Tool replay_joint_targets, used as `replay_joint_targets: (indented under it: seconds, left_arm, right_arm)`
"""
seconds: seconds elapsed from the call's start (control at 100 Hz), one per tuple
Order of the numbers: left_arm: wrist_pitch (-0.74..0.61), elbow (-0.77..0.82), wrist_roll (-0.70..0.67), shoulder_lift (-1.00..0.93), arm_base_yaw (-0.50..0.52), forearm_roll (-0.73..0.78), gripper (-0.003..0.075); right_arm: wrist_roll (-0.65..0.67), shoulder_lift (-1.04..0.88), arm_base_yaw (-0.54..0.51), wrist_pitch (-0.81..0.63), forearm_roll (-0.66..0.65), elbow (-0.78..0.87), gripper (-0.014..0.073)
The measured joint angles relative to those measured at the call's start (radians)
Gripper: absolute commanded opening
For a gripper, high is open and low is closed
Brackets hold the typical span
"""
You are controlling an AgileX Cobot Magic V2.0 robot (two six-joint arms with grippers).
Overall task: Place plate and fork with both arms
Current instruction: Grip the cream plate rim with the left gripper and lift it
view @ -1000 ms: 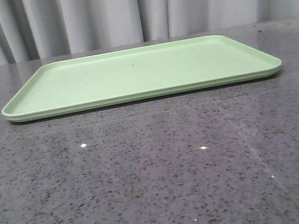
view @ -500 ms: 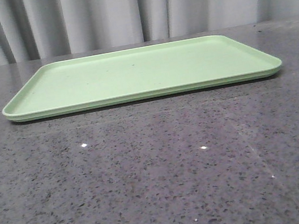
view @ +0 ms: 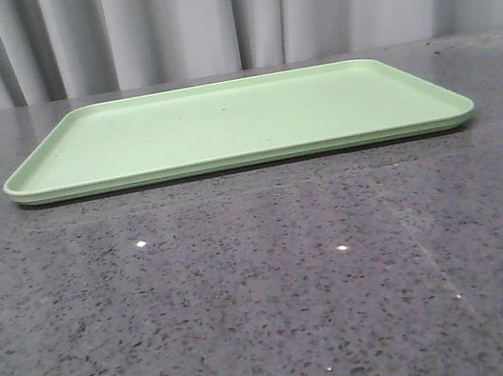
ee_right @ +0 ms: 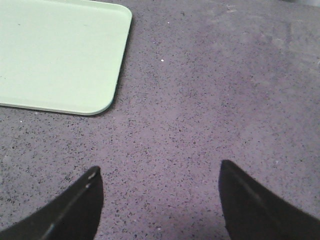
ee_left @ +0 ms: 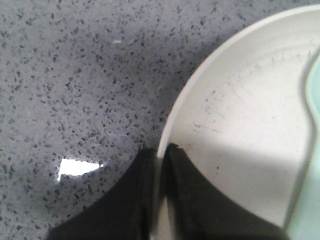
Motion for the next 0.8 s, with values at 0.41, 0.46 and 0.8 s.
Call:
replay_joint_targets:
  seconds: [0.41, 0.46, 0.8]
  left_arm:
    - [0.059, 0.0, 0.188, -0.044, 0.124, -0.243, -0.0019]
    - [0.071, 0.0, 0.21, -0.044, 0.14, -0.273, -0.0019]
    - [0.135, -0.007, 0.366, -0.044, 0.197, -0.481, -0.002]
  right_arm:
    - [0.0, 0.0, 0.0, -0.013, 0.0, 0.0, 0.0499]
    - [0.0, 0.0, 0.0, -0.015, 0.0, 0.0, 0.0499]
    - [0.0, 0.0, 0.0, -0.025, 0.0, 0.0, 0.0499]
